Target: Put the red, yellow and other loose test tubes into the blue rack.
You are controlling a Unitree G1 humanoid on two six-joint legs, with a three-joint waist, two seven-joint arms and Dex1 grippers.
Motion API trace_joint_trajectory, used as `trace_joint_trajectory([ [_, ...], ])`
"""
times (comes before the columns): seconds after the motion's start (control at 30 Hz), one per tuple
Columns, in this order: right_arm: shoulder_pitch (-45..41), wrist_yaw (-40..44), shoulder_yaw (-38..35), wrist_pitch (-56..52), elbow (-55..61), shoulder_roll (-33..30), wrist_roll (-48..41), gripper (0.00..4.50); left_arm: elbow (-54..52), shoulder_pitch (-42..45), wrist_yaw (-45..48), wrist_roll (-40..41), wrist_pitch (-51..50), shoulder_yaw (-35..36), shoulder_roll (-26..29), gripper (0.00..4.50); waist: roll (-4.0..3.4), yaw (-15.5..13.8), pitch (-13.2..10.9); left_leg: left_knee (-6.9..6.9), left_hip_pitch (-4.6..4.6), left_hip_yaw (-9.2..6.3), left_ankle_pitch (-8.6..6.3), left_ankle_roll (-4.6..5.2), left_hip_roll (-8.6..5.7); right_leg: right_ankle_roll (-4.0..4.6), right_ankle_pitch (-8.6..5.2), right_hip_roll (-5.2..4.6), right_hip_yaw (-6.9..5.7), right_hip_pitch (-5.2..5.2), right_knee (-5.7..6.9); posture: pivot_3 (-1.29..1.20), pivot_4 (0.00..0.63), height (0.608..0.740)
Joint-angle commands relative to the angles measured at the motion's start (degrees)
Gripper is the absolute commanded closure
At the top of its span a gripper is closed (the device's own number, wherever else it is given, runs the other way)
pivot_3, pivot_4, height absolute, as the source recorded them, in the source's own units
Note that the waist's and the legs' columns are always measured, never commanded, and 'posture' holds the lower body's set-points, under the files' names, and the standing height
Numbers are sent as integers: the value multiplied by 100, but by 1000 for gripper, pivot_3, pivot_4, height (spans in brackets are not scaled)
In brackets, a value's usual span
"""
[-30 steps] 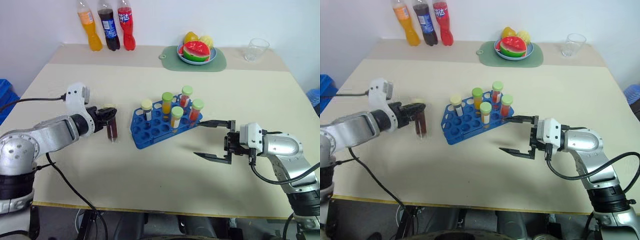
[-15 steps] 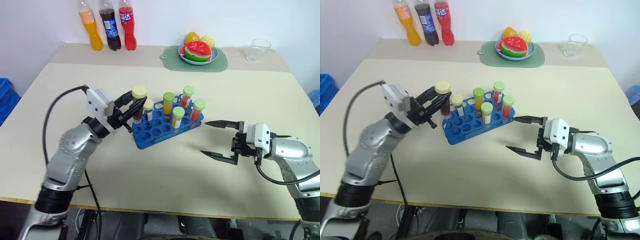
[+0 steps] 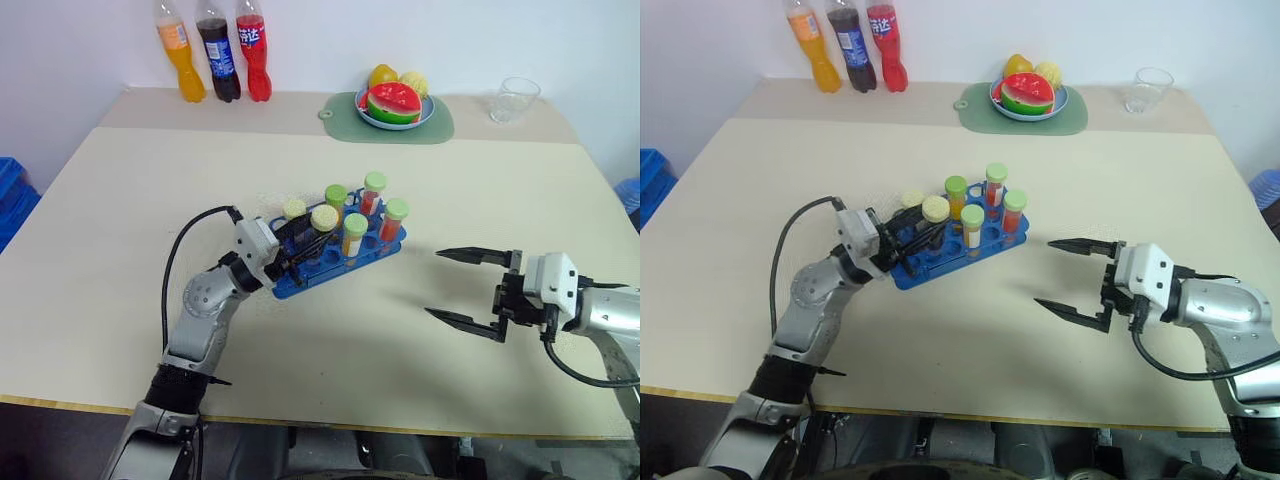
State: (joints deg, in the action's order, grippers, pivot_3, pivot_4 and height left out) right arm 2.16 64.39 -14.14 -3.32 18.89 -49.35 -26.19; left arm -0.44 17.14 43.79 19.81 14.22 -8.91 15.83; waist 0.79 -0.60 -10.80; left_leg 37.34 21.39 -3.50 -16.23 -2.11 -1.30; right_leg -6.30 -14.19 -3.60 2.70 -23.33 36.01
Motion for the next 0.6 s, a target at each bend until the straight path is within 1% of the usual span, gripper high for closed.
trace_joint_trajectory([
  [0.03,41,-63,-344,-164,364,-154,-204,0,-277,-205,85,40,-123,-27,18,3552,0,1,0,1,-1,0,0,0,1,0,0,0,0,1,0,0,150,740],
  [0.2,77,-126,-384,-331,518,-157,-230,0,-401,-363,137,-8,-212,48,96,3552,0,-4,1,4,-3,-2,0,0,3,0,-1,3,-1,7,1,0,150,740],
  [0.4,-150,-233,-204,-486,537,-119,-209,0,-390,-409,108,-35,-242,179,176,3552,-1,6,2,4,-5,-1,0,1,3,0,-1,4,-1,8,1,0,150,740],
  [0.6,-287,-278,-90,-593,561,-106,-224,0,-275,-377,-3,-155,-212,188,128,3552,-1,-4,2,5,-5,-2,0,1,3,0,-1,4,-1,9,0,0,150,740],
])
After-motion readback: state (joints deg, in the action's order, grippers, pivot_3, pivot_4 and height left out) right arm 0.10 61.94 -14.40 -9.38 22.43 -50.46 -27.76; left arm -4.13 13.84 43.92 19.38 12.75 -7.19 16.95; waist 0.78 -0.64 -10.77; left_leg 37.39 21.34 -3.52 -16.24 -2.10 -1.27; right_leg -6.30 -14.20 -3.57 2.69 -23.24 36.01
